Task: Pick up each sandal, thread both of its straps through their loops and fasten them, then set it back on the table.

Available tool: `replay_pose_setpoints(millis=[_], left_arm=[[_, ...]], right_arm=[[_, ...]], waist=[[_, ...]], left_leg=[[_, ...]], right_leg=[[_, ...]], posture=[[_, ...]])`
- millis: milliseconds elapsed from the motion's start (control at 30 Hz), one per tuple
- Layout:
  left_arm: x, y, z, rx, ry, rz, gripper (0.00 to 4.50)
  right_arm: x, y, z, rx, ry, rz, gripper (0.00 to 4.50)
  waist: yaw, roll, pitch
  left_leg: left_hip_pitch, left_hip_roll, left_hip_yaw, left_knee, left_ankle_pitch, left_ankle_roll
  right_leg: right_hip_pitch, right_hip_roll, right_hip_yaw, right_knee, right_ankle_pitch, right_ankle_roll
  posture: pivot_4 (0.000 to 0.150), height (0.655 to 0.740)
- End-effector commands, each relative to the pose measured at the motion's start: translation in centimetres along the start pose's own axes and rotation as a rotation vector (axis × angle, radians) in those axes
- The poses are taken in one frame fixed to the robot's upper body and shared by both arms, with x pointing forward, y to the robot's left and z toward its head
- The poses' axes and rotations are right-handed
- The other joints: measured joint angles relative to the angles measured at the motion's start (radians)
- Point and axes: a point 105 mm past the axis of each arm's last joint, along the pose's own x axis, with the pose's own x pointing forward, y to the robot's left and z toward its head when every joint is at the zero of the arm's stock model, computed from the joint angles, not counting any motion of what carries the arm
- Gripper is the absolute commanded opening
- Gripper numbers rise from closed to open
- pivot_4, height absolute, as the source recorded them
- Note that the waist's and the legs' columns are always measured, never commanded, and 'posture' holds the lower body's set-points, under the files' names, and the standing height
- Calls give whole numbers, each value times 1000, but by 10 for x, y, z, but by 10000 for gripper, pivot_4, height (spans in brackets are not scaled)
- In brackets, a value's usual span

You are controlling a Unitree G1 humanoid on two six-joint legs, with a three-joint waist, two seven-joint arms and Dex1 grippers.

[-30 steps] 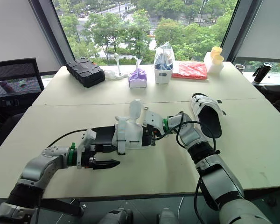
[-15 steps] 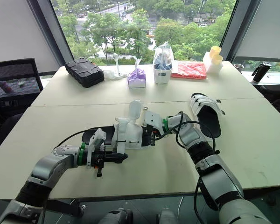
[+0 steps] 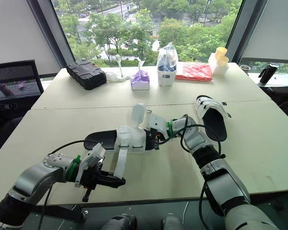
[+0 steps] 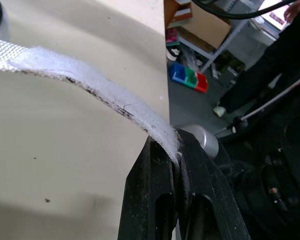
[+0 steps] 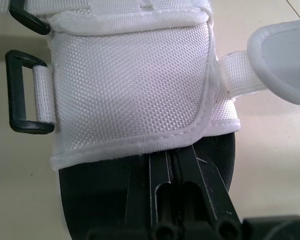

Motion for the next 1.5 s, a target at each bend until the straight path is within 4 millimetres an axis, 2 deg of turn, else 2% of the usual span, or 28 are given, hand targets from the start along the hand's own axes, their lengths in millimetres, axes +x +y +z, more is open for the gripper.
replay_pose_setpoints(millis=[33, 200, 400, 533, 700, 900, 1000, 1100, 1267, 1333, 1500], left_arm=[[-1, -21, 13, 77, 11, -106, 361], [-5, -20, 28, 113, -30, -95, 361], [-17, 17, 55, 127, -176, 55, 361], [-27, 43, 78, 62, -364, 152, 361], [-30, 64, 79, -27, -430, 208, 361], [-26, 76, 77, -133, -474, 208, 361], [-24, 82, 76, -253, -491, 175, 361], [-25, 83, 80, -346, -508, 128, 10072], [-32, 96, 98, -350, -622, 177, 36071], [-32, 101, 103, -345, -654, 206, 44487], [-38, 123, 119, -386, -758, 282, 44487]], right_arm=[[3, 4, -11, 17, 46, 19, 0], [3, 3, -10, 13, 43, 19, 0], [4, 4, -10, 10, 43, 22, 0], [4, 4, -10, 8, 44, 22, 0], [3, 5, -11, 8, 45, 21, 0], [3, 5, -11, 7, 46, 23, 0], [4, 5, -10, 7, 45, 22, 0], [3, 5, -10, 9, 45, 21, 0], [4, 6, -11, 13, 46, 22, 0], [4, 7, -11, 13, 46, 24, 0], [5, 7, -11, 15, 46, 25, 0]], waist=[[0, 0, 0], [0, 0, 0], [1, 0, 0], [1, 0, 0], [1, 0, 0], [4, 0, 0], [4, 0, 0], [3, 0, 0], [4, -1, 0], [5, -1, 0], [4, -1, 0]], left_leg=[[0, 0, 0, 0, 0, 0], [0, 0, 0, 0, 0, 0], [0, 0, 0, 0, 0, 0], [0, 0, 0, 1, 0, 1], [0, 0, 0, 1, 1, 1], [0, 0, 0, 2, 1, 1], [0, 0, 0, 3, 1, 1], [0, 0, -1, 3, 1, 1], [0, -1, -1, 3, 1, 1], [0, -1, -1, 4, 1, 1], [0, -1, -1, 5, 0, 0]], right_leg=[[0, 0, 0, 0, 0, 0], [0, 0, 0, 0, 0, 0], [0, 0, 0, 0, 0, 0], [0, 1, -1, 0, 2, 3], [0, 1, -1, 1, 2, 3], [1, 1, -1, 1, 2, 3], [1, 1, -1, 1, 2, 3], [1, 1, -1, 1, 2, 3], [2, 1, -1, 1, 2, 4], [2, 1, -1, 1, 2, 4], [3, 1, -2, 1, 2, 4]], posture=[[1500, 7400], [1500, 7400], [1500, 7400], [1500, 7400], [1500, 7400], [1500, 7400], [1500, 7400], [1500, 7400], [1500, 7400], [1500, 7400], [1500, 7400]])
